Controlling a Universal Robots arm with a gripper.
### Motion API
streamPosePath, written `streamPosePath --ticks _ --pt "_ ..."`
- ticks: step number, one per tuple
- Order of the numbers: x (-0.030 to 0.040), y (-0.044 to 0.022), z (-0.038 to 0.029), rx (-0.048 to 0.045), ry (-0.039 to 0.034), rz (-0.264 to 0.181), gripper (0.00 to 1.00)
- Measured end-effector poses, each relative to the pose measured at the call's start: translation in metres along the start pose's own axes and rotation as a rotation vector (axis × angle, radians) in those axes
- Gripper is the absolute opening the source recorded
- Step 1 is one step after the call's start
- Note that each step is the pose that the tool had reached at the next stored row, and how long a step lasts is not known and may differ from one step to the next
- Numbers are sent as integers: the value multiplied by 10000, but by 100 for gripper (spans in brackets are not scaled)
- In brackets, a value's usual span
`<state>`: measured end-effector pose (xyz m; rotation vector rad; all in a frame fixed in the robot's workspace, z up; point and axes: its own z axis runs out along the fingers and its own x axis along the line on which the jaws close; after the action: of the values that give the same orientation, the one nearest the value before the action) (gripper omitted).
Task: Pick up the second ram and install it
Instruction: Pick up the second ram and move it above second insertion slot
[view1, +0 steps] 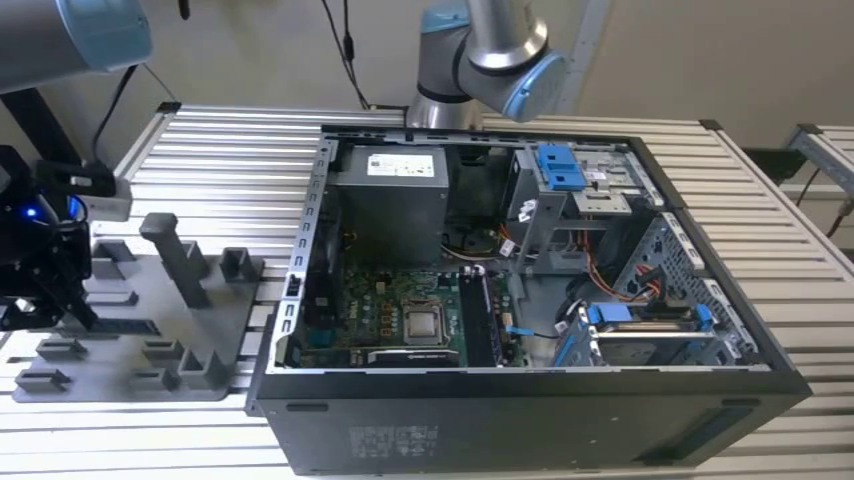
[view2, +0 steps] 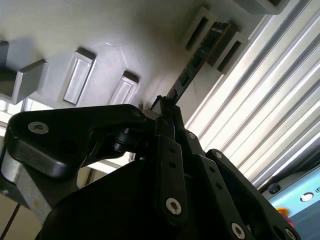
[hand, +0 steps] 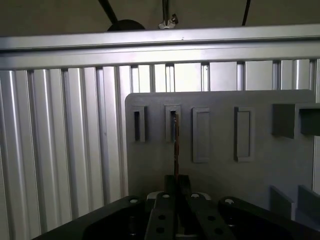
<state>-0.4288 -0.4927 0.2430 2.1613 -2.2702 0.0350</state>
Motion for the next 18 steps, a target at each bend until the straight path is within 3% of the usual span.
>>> streamPosePath --ticks 18 --pt "2 -2 -113 1 0 0 14"
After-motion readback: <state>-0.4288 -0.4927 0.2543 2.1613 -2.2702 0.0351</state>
